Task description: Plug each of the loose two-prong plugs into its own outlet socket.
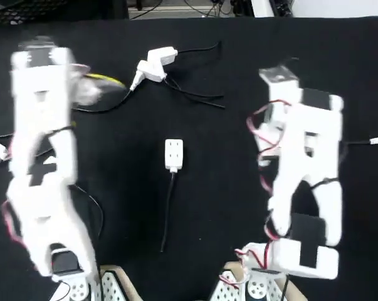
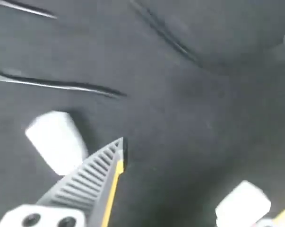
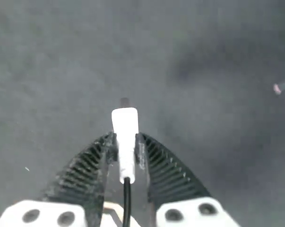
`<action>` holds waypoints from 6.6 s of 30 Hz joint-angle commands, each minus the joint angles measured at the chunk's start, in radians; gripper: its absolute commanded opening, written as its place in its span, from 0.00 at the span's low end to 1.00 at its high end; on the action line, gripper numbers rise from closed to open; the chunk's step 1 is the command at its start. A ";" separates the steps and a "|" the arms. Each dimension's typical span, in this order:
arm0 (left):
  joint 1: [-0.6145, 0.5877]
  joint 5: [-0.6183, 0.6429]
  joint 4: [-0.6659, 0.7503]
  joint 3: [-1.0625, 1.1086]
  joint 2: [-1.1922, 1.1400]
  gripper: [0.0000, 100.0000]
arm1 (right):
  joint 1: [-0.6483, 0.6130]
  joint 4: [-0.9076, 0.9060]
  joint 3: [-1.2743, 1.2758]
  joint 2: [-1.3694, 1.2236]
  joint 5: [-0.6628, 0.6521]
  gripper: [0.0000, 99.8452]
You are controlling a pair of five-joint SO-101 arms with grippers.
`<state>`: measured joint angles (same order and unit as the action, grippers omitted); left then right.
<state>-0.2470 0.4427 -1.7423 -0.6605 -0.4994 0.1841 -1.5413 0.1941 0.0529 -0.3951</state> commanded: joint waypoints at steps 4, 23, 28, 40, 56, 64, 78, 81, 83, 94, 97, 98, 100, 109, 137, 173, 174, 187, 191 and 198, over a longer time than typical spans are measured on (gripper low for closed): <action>-0.374 -0.011 -0.017 0.202 0.132 0.55 | -0.285 0.155 0.058 0.053 0.184 0.01; -0.429 -0.011 0.166 0.854 0.130 0.54 | -0.632 0.287 -0.033 0.053 0.031 0.01; -0.415 -0.011 0.169 0.872 0.130 0.54 | -0.620 0.293 -0.058 0.053 -0.362 0.01; -0.415 -0.005 0.169 0.871 0.130 0.54 | -0.580 0.304 -0.177 -0.150 -0.715 0.01; -0.414 -0.003 0.169 0.868 0.130 0.54 | -0.638 -0.189 -0.952 -0.653 -0.741 0.01; -0.414 -0.003 0.169 0.869 0.130 0.54 | -0.660 -0.219 -1.059 -0.782 -0.740 0.01; -0.414 -0.003 0.169 0.869 0.130 0.54 | -0.614 -0.221 -1.069 -0.797 -0.740 0.01; -0.414 -0.003 0.169 0.868 0.130 0.54 | -0.585 -0.222 -1.064 -0.797 -0.740 0.01; -0.414 -0.003 0.169 0.866 0.130 0.54 | -0.568 -0.224 -1.063 -0.797 -0.740 0.01; -0.380 -0.003 0.169 0.872 0.130 0.54 | -0.592 -0.222 -0.952 -0.743 -0.735 0.01; -0.378 -0.003 0.169 0.872 0.130 0.54 | -0.597 -0.219 -0.924 -0.743 -0.735 0.01; -0.380 -0.003 0.169 0.872 0.130 0.54 | -0.597 -0.219 -0.920 -0.745 -0.735 0.01; -0.381 -0.003 0.169 0.872 0.130 0.54 | -0.601 -0.219 -0.915 -0.745 -0.735 0.01; -0.377 -0.003 0.169 0.869 0.130 0.54 | -0.687 -0.216 -0.918 -0.746 -0.735 0.01; -0.366 -0.003 0.169 0.866 0.130 0.54 | -0.815 -0.224 -1.079 -1.067 -0.672 0.03; -0.366 -0.003 0.169 0.865 0.130 0.54 | -0.620 -0.226 -0.866 -0.463 0.123 0.14; -0.366 -0.003 0.169 0.865 0.130 0.54 | -0.595 -0.226 -0.799 -0.432 0.195 0.14; -0.366 -0.003 0.169 0.866 0.130 0.54 | -0.717 -0.025 -0.179 -0.219 0.470 0.14; -0.366 -0.003 0.169 0.868 0.130 0.54 | -0.704 0.023 -0.137 -0.217 0.470 0.14; -0.366 -0.003 0.169 0.869 0.130 0.54 | -0.603 0.127 0.024 -0.217 0.468 0.14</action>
<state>-0.6245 0.4427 -1.5796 0.2110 -0.4227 -0.4803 -1.4645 0.1619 -0.2171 0.0637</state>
